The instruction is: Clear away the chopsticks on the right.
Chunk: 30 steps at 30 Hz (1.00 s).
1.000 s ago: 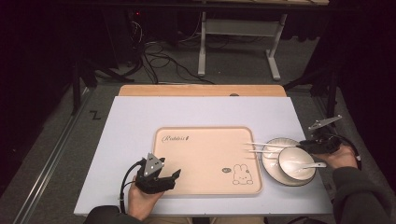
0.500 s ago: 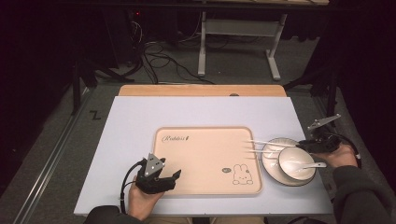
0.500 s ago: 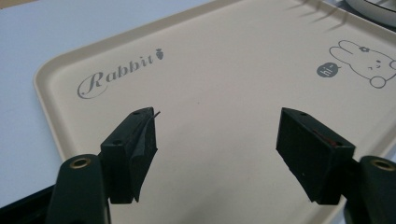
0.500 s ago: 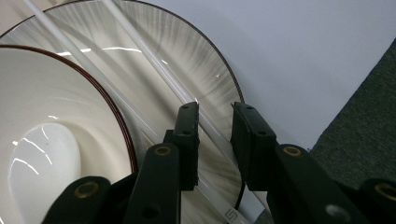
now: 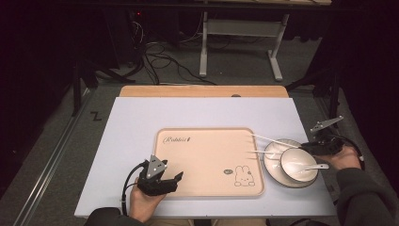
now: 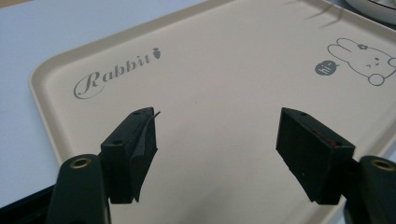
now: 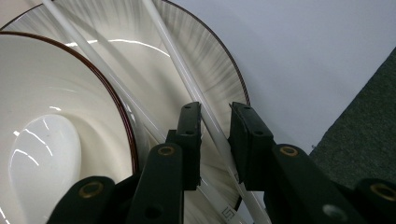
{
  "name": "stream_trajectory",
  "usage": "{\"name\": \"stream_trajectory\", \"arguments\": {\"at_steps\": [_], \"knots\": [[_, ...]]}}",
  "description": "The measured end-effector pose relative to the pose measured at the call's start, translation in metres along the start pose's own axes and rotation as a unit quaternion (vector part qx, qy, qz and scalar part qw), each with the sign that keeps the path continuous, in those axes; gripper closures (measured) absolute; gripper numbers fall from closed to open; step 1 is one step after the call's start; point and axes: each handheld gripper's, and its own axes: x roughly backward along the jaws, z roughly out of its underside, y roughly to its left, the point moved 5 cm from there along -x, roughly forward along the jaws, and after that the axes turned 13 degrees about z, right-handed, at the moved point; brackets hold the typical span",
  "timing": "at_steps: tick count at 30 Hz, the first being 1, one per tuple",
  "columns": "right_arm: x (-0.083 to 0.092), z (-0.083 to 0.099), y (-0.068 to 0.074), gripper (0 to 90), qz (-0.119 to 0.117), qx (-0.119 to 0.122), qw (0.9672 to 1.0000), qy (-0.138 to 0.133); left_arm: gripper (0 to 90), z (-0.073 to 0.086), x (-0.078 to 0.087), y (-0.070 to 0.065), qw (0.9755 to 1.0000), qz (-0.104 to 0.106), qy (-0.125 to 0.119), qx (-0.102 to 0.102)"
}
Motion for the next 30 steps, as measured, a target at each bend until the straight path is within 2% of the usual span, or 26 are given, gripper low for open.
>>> {"name": "stream_trajectory", "arguments": {"at_steps": [6,9,21,26,30], "knots": [[-0.0009,0.0003,0.0016,75.3,-0.007,0.002,1.0000,0.001,29.2,0.0001,-0.0006,-0.0004,1.0000,0.001,0.000,-0.002],[-0.0014,0.0006,0.0006,75.6,-0.010,0.016,0.9998,0.002,29.2,0.0002,-0.0009,-0.0006,1.0000,0.002,0.000,-0.002],[-0.0023,0.0021,0.0022,78.3,-0.016,0.007,0.9997,0.017,29.3,-0.0005,0.0003,-0.0016,1.0000,0.003,0.001,-0.007],[-0.0028,0.0016,0.0019,81.2,-0.018,0.021,0.9994,0.022,29.2,-0.0007,0.0006,-0.0017,1.0000,0.003,0.000,-0.007],[-0.0036,0.0010,0.0030,83.4,-0.020,0.021,0.9994,0.020,29.3,-0.0004,-0.0008,-0.0021,0.9999,0.004,0.002,-0.009]]}}
